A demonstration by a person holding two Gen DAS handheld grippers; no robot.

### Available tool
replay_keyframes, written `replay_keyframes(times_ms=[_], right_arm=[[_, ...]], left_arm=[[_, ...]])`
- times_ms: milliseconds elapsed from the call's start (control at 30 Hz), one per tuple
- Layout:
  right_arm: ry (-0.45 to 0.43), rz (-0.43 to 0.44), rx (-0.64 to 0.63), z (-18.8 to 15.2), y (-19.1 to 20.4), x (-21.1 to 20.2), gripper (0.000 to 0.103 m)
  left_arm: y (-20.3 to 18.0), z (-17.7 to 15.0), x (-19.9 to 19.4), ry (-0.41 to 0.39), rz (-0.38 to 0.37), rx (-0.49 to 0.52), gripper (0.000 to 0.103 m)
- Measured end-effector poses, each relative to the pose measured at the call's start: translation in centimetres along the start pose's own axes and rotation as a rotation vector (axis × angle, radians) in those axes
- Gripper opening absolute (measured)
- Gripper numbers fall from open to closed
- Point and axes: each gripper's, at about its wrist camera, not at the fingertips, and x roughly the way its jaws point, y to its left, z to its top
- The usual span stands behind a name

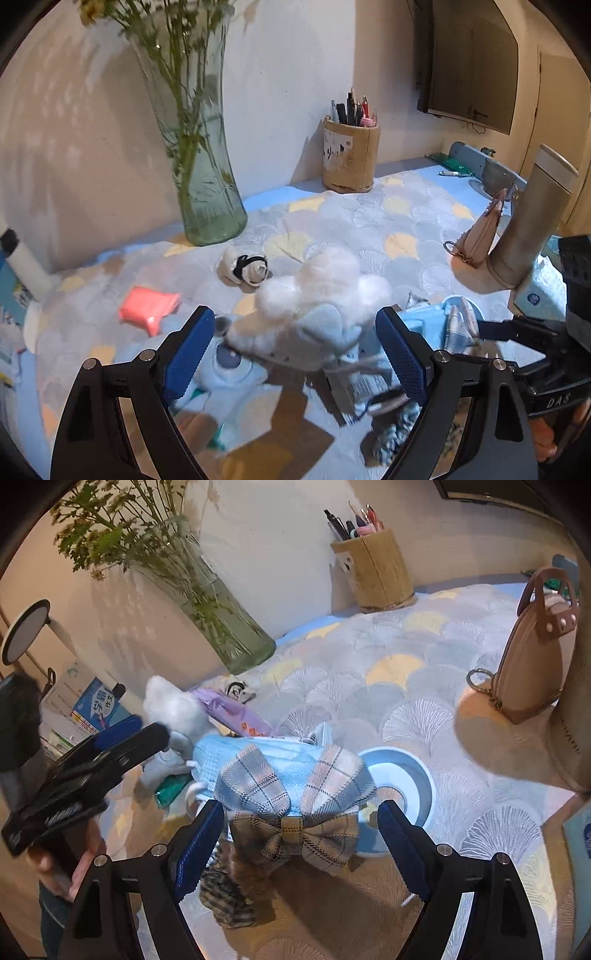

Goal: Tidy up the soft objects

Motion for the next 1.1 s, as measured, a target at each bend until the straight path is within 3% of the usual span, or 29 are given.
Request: replay_keyframes(times_ms=[33, 100, 133, 200, 467, 633, 700, 900, 1033, 1100], right_arm=[[0.001, 0.003, -0.011, 0.0, 0.0, 0.0, 0.066], [-0.011, -0.013, -0.03, -0.2, 0.2, -0.1, 0.06], [-0.025, -0.018, -0.044, -0.3, 0.4, -0.3, 0.054], [-0.032, -0.017, -0.049, -0.4, 0.4, -0.4, 0.052], [-0.207, 0.005, 0.022, -0.5, -0.5, -4.4, 0.049], [-0.243, 0.018, 0.023, -0.7, 0.0, -6.9, 0.049], [-0.247, 0.011, 0.0, -1.0, 0.6, -7.8, 0.049], [-0.216, -0.04, -0.094, -2.7, 2.8, -9.2, 0.05], [-0.171, -0.157, -0.135, -4.7, 3.8, -8.9, 0.05], [-0.15, -0.172, -0.127, -5.1, 3.7, -8.6, 0.05]], left_arm=[[-0.1, 0.0, 0.5, 0.01, -0.015, 0.004, 0.087], [-0.3, -0.1, 0.6, 0.009, -0.044, 0.013, 0.061], [-0.5, -0.1, 0.7, 0.006, -0.057, 0.015, 0.055], [-0.9, -0.2, 0.3, -0.011, -0.049, 0.024, 0.045], [0.5, 0.5, -4.7, -0.129, -0.128, -0.079, 0.042], [0.3, -0.2, -9.2, -0.153, -0.199, -0.12, 0.042], [0.0, -0.9, -10.2, -0.125, -0.207, -0.125, 0.042], [-2.1, -6.5, -11.6, 0.097, -0.153, -0.034, 0.043], [-1.6, -10.2, -9.0, 0.225, -0.154, -0.101, 0.043], [-1.2, -10.9, -7.8, 0.229, -0.173, -0.142, 0.044]])
